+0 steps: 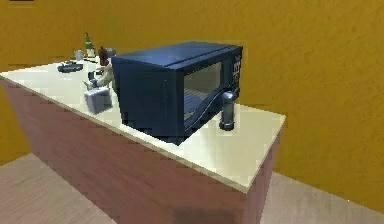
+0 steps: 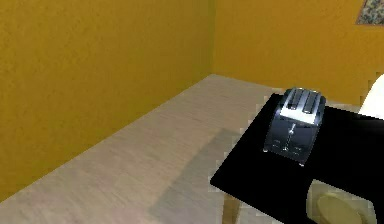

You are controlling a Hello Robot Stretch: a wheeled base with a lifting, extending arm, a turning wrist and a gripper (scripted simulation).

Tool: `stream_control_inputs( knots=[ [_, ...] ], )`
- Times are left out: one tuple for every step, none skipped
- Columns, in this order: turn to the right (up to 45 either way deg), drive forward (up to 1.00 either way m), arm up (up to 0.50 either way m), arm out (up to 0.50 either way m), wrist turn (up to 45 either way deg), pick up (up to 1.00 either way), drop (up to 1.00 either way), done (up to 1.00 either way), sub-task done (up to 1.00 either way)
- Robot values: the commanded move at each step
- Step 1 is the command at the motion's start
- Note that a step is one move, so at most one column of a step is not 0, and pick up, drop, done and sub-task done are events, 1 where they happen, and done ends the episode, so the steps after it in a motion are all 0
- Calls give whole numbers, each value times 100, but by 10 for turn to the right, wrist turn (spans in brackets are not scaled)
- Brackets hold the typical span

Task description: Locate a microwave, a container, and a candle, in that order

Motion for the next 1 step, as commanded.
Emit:
stream_control_inputs(
  knots=[
    [0, 0, 0, 0, 0, 0, 0, 0, 100]
  ],
)
